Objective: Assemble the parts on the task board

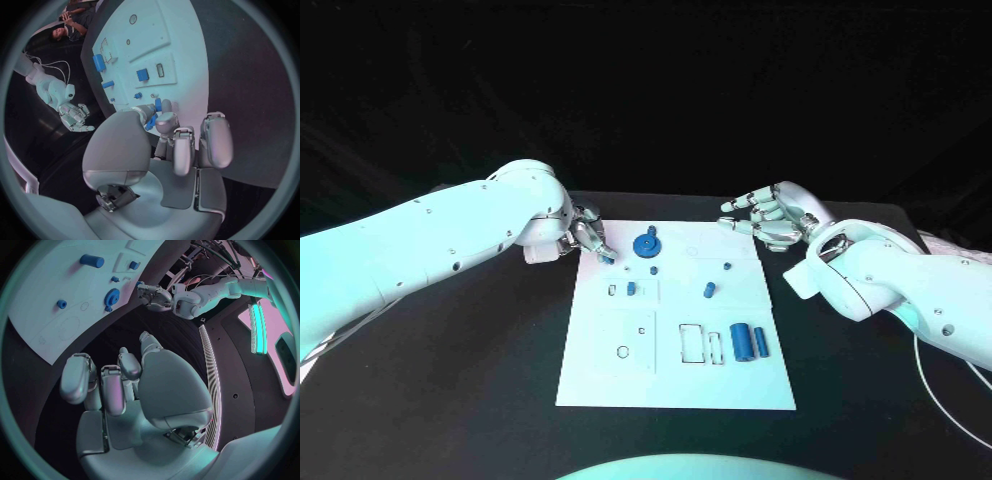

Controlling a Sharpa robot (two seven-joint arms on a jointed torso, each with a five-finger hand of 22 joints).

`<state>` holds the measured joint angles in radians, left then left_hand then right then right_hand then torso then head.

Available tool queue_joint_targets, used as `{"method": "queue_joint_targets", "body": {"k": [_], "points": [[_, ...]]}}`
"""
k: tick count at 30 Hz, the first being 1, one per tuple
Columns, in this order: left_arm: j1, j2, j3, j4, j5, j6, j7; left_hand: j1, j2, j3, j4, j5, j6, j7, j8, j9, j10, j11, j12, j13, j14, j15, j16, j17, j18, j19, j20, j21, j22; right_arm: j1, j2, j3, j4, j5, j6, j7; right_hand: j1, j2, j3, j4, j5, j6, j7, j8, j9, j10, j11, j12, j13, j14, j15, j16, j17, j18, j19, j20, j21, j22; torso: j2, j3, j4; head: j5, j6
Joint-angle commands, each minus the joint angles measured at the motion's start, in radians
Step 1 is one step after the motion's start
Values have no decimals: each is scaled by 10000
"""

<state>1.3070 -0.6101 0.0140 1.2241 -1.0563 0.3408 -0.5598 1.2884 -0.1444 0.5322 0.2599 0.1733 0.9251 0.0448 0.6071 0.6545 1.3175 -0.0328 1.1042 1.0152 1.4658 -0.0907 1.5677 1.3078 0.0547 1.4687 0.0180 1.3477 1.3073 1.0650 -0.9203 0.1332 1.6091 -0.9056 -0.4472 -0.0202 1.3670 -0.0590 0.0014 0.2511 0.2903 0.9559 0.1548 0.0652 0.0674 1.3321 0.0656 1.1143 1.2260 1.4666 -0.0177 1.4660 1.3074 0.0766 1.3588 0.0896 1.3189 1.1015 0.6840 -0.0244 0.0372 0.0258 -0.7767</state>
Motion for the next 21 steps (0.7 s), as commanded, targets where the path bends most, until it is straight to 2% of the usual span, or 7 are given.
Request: {"method": "queue_joint_targets", "body": {"k": [1,4,5,10,15,21], "points": [[-9,-298,-128,611,-168,-1080,248,-130,-27,1614,-1525,-72,-29,-27,54,24,96,16,92,27,1050,34,31,2630,11,124,47,77,942,-6,-22,-2,19,-4,115,81,-16,91,-65,-15,58,-55,-15,33,16,-78,-15,-59,-8,627,46,-68,878,177,-59,13,-43,-9,-17,3,19,-1,17],[-74,-557,-235,1140,-492,-1598,349,-154,-55,1642,-1542,-74,-22,-34,68,33,121,9,118,50,1050,30,31,2630,1,143,44,115,974,-6,-39,-5,18,16,118,100,-16,91,-65,-15,58,-55,-15,33,16,-78,-15,-59,-8,627,46,-68,878,177,-59,13,-43,-9,-29,5,38,34,-7],[-96,-598,-249,1232,-550,-1699,346,-160,-63,1648,-1546,-75,-20,-36,72,36,125,8,120,51,1050,29,31,2630,1,145,43,119,977,-6,-40,-6,18,22,119,104,-16,91,-65,-15,58,-55,-15,33,16,-78,-15,-59,-8,627,46,-68,878,177,-59,13,-43,-9,-37,3,45,62,2],[-294,-804,-309,1766,-925,-2322,110,-191,-91,1692,-1566,-75,-3,-47,92,48,149,-3,128,50,1050,21,31,2630,-3,157,37,135,993,-6,-36,-13,7,43,126,135,-17,94,-69,-12,60,-52,-16,35,16,-82,-15,-65,-14,624,46,-78,864,178,-60,13,-47,-12,-69,-17,82,27,-35],[-485,-916,-329,2011,-1214,-2364,-53,-202,-105,1712,-1576,-76,3,-52,99,52,160,-7,133,53,1050,18,31,2630,-3,160,35,137,995,-7,-48,-24,-1,50,137,148,-17,94,-69,-12,60,-52,-16,35,16,-82,-15,-65,-14,624,46,-78,864,178,-60,13,-47,-12,-55,-19,80,80,-52],[-657,-920,-345,2035,-1353,-2232,-81,-214,-126,1733,-1589,-77,7,-57,106,56,171,-12,141,59,1050,15,31,2630,-7,167,32,150,1007,-8,-64,-36,-3,52,146,155,-15,101,-70,-11,64,-49,-16,37,17,-77,-16,-55,-8,626,46,-72,876,179,-63,13,-51,-18,-46,-8,77,50,-63]]}}
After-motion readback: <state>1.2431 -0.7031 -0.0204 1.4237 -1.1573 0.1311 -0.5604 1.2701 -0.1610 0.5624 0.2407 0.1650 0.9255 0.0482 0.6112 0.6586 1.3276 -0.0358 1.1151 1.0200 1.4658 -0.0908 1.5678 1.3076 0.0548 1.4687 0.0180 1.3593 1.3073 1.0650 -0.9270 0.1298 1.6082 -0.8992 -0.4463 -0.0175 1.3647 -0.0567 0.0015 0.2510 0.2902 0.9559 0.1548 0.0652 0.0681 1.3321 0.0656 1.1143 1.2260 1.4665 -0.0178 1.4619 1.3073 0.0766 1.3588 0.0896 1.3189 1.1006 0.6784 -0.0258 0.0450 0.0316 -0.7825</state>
